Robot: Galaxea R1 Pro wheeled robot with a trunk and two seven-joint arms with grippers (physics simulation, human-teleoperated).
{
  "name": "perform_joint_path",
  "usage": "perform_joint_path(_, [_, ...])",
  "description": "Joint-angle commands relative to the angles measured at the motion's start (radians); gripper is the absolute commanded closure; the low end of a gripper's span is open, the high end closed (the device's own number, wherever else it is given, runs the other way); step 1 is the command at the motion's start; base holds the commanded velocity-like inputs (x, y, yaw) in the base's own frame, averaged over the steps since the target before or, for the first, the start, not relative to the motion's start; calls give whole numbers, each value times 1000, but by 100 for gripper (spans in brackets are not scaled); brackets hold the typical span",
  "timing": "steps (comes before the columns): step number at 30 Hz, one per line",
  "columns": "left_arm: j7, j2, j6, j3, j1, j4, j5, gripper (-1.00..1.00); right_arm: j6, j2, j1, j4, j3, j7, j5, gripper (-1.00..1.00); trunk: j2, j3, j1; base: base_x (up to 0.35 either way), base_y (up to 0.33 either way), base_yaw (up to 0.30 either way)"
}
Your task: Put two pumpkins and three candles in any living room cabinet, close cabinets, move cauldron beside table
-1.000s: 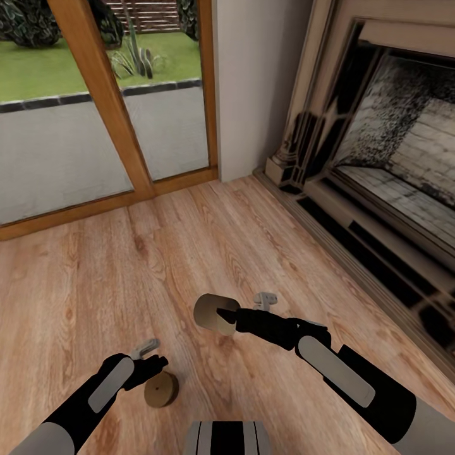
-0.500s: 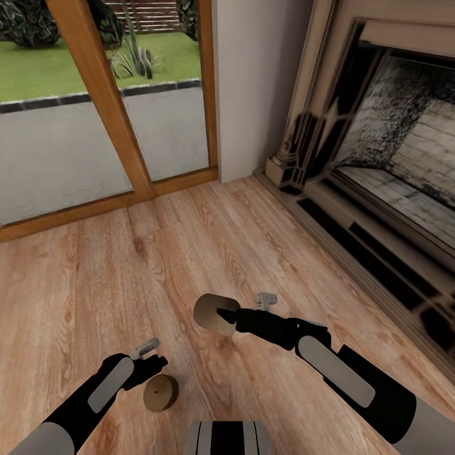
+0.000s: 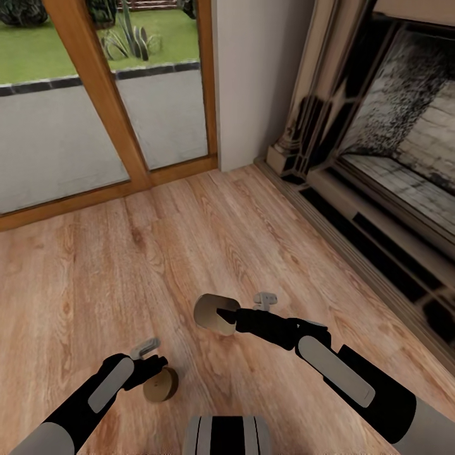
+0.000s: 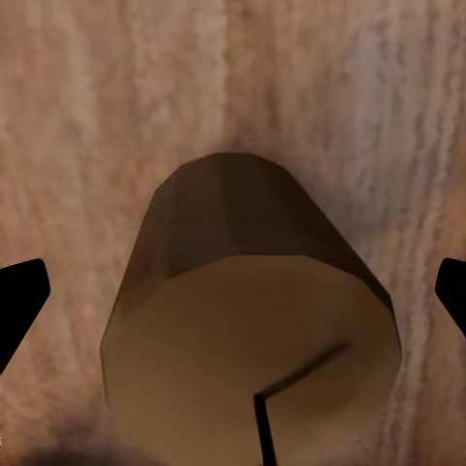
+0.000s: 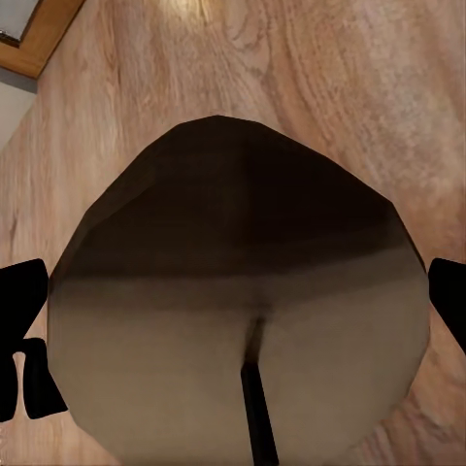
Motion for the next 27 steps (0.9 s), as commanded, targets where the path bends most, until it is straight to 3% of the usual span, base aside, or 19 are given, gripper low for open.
perform_joint_path(1, [10,1,-1,-4,-1,-1,10,-100,-1,-1,-1,-2,2,-9,-11,100,-1,-5,0,0,0,0])
perform_joint_path(9, [10,-6,-1,-5,-1,-1,4,-100,-1,-1,-1,-2,1,-9,-11,100,-2,-24,2,0,0,0])
perform_joint_path(13, [10,-20,-1,-5,-1,0,-23,-100,-1,-1,-1,-2,1,-9,-11,100,-3,-40,4,0,0,0])
perform_joint_path(27, [11,-30,-1,-4,-1,0,-32,-100,-1,-1,-1,-2,1,-9,-11,100,-3,-40,4,0,0,0])
